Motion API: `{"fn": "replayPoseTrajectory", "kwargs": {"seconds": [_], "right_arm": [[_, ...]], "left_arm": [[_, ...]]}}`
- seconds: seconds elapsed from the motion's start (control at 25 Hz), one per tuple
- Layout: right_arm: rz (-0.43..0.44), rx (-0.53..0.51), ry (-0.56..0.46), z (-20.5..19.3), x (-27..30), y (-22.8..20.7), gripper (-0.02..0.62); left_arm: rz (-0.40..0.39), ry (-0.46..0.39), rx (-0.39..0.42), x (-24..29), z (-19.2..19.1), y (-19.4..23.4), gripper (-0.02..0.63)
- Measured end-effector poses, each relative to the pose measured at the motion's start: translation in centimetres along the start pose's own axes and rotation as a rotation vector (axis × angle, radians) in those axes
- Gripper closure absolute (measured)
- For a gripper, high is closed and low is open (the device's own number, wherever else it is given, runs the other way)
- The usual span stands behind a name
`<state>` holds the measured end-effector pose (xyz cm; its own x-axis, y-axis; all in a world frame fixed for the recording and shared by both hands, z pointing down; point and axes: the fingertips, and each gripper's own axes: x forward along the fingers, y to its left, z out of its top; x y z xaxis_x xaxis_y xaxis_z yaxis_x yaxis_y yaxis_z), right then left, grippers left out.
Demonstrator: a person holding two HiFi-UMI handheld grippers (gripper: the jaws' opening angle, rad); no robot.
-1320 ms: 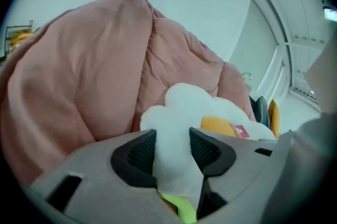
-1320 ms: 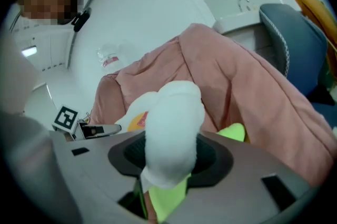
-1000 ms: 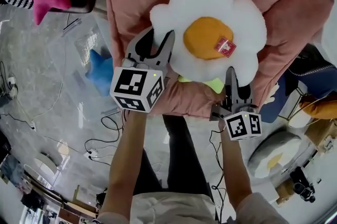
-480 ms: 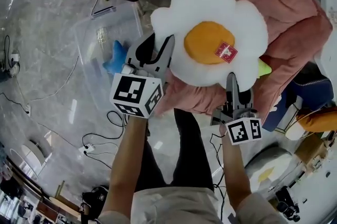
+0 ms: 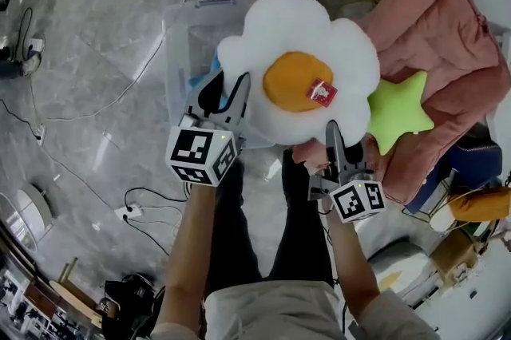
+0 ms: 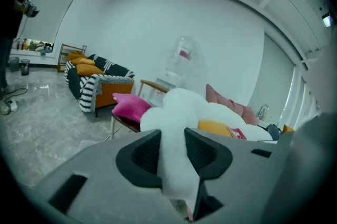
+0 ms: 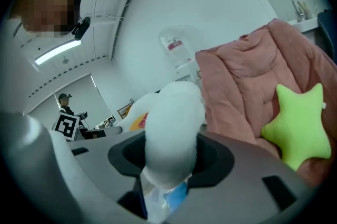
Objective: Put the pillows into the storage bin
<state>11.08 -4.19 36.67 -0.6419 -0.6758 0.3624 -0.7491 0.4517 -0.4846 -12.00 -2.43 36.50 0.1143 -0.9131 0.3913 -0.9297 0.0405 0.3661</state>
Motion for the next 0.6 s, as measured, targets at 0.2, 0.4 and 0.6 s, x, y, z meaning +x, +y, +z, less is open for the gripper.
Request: {"fn": "replayPoseTrajectory", "kwargs": {"seconds": [0.2, 0.4, 0.6], "right_arm": [[0.024, -0.023, 0.103, -5.3, 1.3, 6.6, 0.397], [0.038, -0.026, 0.201, -11.4, 1.6, 11.5, 0.395], [0.044, -0.031, 0.303, -15.8, 2.0, 14.4, 0.391]], "left_arm": [[0.069, 0.028, -0.059, -6.2, -2.8, 7.2, 0.48], [0.136, 0.062, -0.112, -11.9, -6.3, 12.8, 0.48], [0.168, 0.102, -0.172, -15.6, -10.5, 16.9, 0.479]]}}
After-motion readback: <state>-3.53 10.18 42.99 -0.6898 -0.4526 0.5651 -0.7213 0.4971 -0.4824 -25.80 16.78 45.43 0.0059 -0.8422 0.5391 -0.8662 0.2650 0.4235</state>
